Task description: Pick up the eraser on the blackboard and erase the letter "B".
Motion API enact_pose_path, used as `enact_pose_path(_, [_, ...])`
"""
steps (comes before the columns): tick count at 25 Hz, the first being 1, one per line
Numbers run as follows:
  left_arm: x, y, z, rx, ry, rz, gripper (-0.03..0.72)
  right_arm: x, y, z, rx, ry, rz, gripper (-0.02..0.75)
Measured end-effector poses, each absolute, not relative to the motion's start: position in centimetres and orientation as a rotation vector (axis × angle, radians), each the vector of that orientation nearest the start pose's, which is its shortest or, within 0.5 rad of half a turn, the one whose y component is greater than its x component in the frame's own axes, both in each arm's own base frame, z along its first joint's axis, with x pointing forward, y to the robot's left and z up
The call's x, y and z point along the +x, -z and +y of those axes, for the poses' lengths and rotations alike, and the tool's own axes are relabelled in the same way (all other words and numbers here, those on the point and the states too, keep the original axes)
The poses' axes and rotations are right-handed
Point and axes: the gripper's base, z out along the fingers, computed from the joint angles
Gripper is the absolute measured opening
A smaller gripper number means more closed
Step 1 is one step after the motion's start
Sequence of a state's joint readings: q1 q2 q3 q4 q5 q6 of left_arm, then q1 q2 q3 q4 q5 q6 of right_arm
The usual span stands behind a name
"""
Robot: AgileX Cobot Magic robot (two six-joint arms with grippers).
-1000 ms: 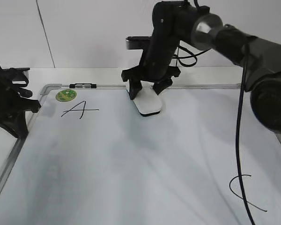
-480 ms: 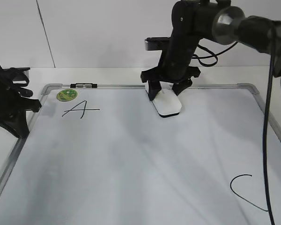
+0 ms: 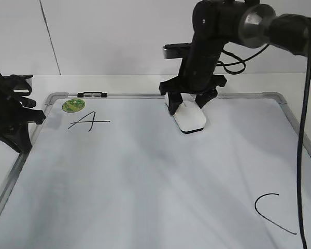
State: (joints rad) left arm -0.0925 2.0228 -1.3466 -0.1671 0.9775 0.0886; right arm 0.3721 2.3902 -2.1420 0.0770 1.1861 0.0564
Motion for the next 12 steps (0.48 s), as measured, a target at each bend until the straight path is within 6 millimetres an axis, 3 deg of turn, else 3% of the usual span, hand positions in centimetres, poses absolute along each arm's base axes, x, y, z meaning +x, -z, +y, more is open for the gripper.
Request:
enact_pose_path(8, [37.7,-14.9,-4.7,0.139,0.216,3.129,0.025,42.5,-18.1,26.7,-0.706,-0.2,2.876,0.554])
enact_pose_path(12, [37.7,-14.9,-4.7,0.139,0.216,3.129,0.025,42.0,-18.0,27.4,-0.73,-0.214,2.876,0.554])
